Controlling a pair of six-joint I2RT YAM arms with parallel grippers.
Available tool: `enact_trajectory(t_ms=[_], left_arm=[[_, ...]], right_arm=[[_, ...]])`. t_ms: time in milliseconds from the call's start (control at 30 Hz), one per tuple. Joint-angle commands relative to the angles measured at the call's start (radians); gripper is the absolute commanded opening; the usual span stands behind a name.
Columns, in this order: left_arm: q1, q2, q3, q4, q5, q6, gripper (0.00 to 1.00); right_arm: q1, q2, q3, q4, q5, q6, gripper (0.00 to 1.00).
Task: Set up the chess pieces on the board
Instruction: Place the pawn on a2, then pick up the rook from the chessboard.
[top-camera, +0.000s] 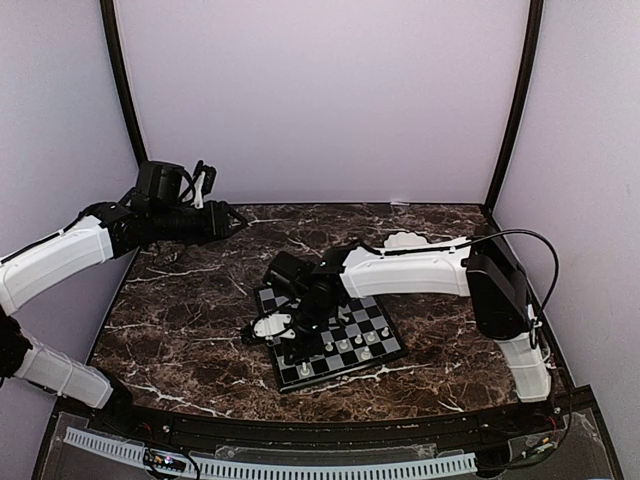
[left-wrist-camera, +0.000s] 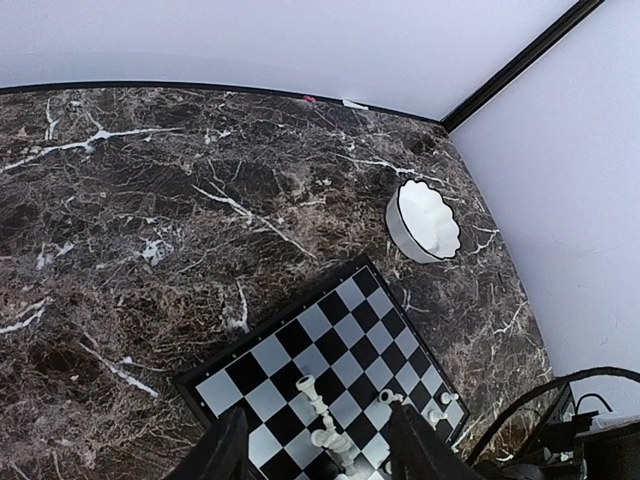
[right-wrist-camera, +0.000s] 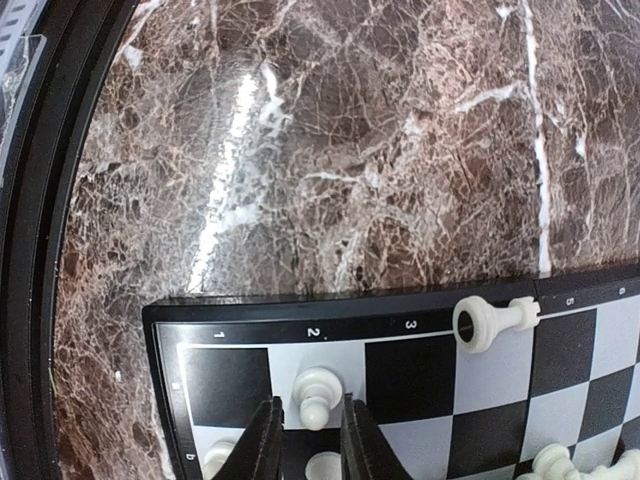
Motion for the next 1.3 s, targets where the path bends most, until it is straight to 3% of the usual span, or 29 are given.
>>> enact_trajectory(t_ms=[0,133,233,433,600,833,967,1267], left_arm=[[0.004,-0.005,0.013,0.014,0.014,0.004,0.5],[0.004,-0.012,0.019,-0.015,0.003,0.001,0.51],[0.005,-0.018,0.042,-0.126,-0.087,-0.031,0.5],[-0.01,-0.075,-0.006,-0.356,-0.119,-0.21,0.46],[-0.096,-0.08,-0.066,-0.432,-0.083,-0.337,0.46],[-0.215,0.126,-0.012,-0.426,0.01,-0.463,0.42],[-0.277,0.28,0.127,-0.502,-0.002,-0.507,0.41],[-0.375,0.51,0.245,-0.56,0.007,-0.596,0.34]], right_arm=[[0.002,0.022,0.026,-0.039,-0.004,-0.013,0.26],[-0.011,0.004,0.052,-0.063,-0.019,-0.02,0.3],[-0.02,-0.019,0.091,-0.084,-0.031,-0.023,0.33],[-0.043,-0.105,0.177,-0.177,-0.034,-0.054,0.34],[-0.124,-0.246,0.104,-0.195,0.0,-0.012,0.35],[-0.302,-0.453,-0.097,-0.157,0.024,0.004,0.36],[-0.4,-0.464,-0.099,-0.128,-0.002,-0.005,0.36],[-0.537,-0.425,-0.084,-0.082,-0.17,0.067,0.36]])
